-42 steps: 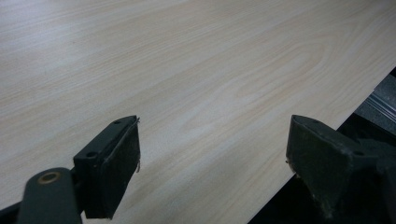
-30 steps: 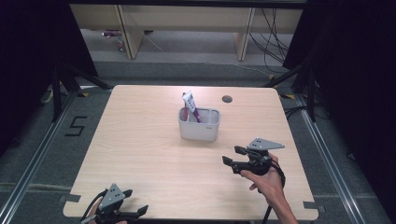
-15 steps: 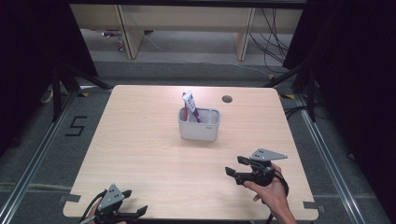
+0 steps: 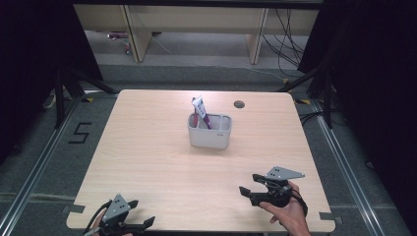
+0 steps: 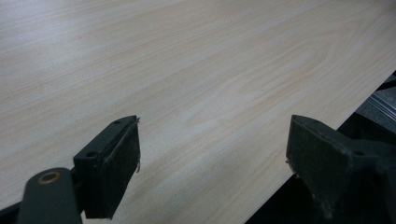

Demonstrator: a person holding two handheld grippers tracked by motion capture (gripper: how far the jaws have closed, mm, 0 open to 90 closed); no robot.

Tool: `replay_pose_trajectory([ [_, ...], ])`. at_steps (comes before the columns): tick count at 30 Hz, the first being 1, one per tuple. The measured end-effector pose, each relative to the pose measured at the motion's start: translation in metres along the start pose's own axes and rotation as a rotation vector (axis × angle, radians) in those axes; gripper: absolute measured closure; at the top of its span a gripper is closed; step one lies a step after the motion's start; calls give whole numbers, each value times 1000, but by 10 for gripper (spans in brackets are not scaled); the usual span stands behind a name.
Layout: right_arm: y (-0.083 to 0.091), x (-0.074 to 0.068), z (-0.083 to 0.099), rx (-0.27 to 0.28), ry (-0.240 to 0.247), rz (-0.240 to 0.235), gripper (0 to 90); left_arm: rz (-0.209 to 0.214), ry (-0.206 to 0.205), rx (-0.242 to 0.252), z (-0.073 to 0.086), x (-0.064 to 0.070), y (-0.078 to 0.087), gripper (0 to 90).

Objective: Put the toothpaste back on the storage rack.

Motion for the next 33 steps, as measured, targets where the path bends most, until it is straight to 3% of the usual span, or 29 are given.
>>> replay_pose_trajectory([
  [2, 0, -3, 3, -7, -15, -2, 283, 0, -26, -24, 1, -2, 2, 170],
  [3, 0, -2, 5, -12, -4, -2, 275, -1, -25, -23, 1, -1, 1, 170],
  [4, 1, -5, 7, -33, -33, -3, 269, -1, -25, -23, 1, -1, 1, 170],
  [6, -1, -6, 9, -26, -18, -9, 262, -1, -10, -9, 0, 0, 0, 170],
  [7, 0, -4, 10, -31, 16, 15, 249, -2, 0, -1, 0, 0, 0, 170],
  [8, 0, -7, 12, -34, -26, -2, 245, -2, -4, -5, 0, 0, 0, 170],
  [9, 0, -5, 12, -37, 3, 7, 244, -4, -4, -9, 0, 0, 0, 170],
  [12, 1, -6, 16, -48, 17, 3, 232, -6, -4, -9, 1, 0, 1, 170],
  [14, 2, -9, 19, -62, -15, 8, 232, -4, -1, -4, 0, 0, 0, 170],
  [15, 2, -8, 21, -72, -14, -16, 230, -4, 0, -3, 1, 0, 0, 170],
  [16, 3, -7, 22, -66, 16, 24, 229, -4, -2, -4, 1, 0, 1, 170],
  [18, 4, -9, 25, -80, -11, 1, 228, -5, -23, -23, 1, -2, 2, 170],
  [20, 4, -8, 27, -84, 11, 2, 227, -4, -23, -22, 1, -2, 2, 170],
  [21, 5, -10, 28, -93, -17, -11, 225, -5, -23, -24, 1, -2, 2, 170],
  [23, 5, -10, 31, -98, -10, -21, 222, -3, -21, -16, 1, -1, 2, 170],
  [24, 5, -10, 32, -101, -1, 4, 220, -3, -21, -18, 1, -1, 2, 170],
  [25, 5, -12, 34, -106, -25, -3, 217, -3, -21, -18, 1, -1, 2, 170],
  [30, 7, -9, 40, -126, 22, 30, 195, -3, -21, -18, 2, -1, 2, 170],
  [31, 8, -12, 41, -141, -4, 19, 193, -3, -21, -17, 2, -1, 2, 170],
  [32, 8, -10, 42, -141, 21, 28, 189, -3, -21, -17, 2, -1, 2, 170],
  [33, 8, -12, 43, -152, -5, 22, 185, -3, -20, -17, 2, -1, 2, 170],
])
Point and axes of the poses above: each handheld gripper's, and its own axes: y roughly backward along the jaws, z roughly out of its underside, x roughly to its right, the point moved 4 cm from there along -y, roughly forward along the jaws, and after that the axes turned 2 degrees about y, right-handed, at the moved point
